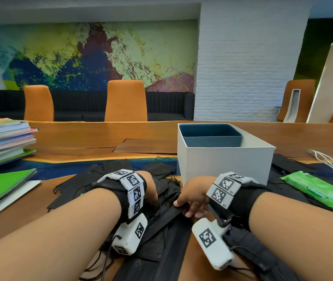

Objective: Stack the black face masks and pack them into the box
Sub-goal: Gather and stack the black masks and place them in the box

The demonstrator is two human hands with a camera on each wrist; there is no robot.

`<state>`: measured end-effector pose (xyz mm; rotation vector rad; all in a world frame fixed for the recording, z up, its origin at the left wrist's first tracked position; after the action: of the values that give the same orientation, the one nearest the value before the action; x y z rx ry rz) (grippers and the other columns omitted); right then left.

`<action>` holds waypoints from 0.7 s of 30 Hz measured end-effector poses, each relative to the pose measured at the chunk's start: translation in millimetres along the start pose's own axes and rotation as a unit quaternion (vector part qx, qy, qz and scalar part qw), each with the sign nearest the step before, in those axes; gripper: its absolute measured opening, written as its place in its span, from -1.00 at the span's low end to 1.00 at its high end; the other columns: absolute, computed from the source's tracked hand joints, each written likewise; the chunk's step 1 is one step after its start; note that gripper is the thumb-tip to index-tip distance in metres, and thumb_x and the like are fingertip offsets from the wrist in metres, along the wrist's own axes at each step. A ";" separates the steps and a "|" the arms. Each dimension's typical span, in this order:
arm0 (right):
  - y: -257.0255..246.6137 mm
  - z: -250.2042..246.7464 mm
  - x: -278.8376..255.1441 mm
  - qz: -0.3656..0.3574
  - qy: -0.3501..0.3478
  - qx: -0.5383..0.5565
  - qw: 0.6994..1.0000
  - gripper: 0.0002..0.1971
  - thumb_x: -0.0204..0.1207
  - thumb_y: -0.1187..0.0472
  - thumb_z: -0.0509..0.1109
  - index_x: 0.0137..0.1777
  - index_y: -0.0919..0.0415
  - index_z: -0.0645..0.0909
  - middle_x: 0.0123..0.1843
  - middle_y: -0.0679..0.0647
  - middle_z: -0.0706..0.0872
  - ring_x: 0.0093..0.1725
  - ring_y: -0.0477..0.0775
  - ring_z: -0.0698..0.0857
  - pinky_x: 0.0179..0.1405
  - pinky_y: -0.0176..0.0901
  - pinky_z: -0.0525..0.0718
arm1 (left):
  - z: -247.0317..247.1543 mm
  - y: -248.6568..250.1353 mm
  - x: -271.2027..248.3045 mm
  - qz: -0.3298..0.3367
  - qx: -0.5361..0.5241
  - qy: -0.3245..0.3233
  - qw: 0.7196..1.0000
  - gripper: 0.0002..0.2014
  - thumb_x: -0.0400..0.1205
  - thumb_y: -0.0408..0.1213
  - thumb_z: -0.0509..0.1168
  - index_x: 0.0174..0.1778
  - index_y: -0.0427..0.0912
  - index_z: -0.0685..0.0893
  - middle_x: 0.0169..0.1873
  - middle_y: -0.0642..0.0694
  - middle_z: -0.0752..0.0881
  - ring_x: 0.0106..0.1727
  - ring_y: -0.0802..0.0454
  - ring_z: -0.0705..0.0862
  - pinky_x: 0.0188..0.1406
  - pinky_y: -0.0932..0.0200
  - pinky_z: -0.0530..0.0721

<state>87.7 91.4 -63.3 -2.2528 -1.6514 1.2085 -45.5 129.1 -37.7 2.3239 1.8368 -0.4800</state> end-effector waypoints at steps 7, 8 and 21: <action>-10.3 -11.8 -13.8 -0.066 0.006 -0.030 0.997 -0.81 0.58 0.05 0.37 -0.11 0.18 0.55 -0.27 0.02 0.56 -0.32 -0.05 0.54 -0.50 -0.32 0.47 | -0.7 5.2 -7.9 -0.005 -0.006 -0.011 1.000 -0.63 0.60 -0.02 0.34 0.20 -0.21 0.67 -0.02 -0.12 0.66 -0.01 0.01 0.65 0.01 0.16 0.58; -11.4 -14.1 -17.6 -0.075 0.010 -0.040 0.996 -0.80 0.58 0.04 0.37 -0.05 0.17 0.55 -0.20 0.03 0.55 -0.20 -0.01 0.53 -0.46 -0.31 0.44 | -1.6 5.1 -6.9 -0.007 -0.017 -0.020 1.000 -0.73 0.61 -0.05 0.33 0.05 -0.19 0.69 -0.09 -0.09 0.66 -0.11 0.02 0.63 -0.08 0.18 0.56; -6.5 -63.5 -80.4 -0.284 0.149 0.275 0.906 -0.95 0.55 0.23 0.39 -0.11 0.08 0.59 -0.06 0.11 0.71 0.04 0.04 0.62 -0.14 -0.10 0.52 | -50.7 -48.6 -50.3 0.022 -0.254 0.119 0.960 -0.85 0.58 -0.20 0.40 -0.15 -0.22 0.74 -0.27 -0.11 0.68 -0.20 -0.05 0.63 -0.13 0.14 0.61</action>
<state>115.4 49.2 26.1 -1.3934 -1.4516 0.9534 -94.6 110.0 30.8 2.1187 1.7307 0.2675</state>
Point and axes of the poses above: each hand's wrist, its own x-axis towards the middle knuckle, its own z-axis out of the palm, y = z × x, the point moved 4 cm from there along x, towards the middle knuckle
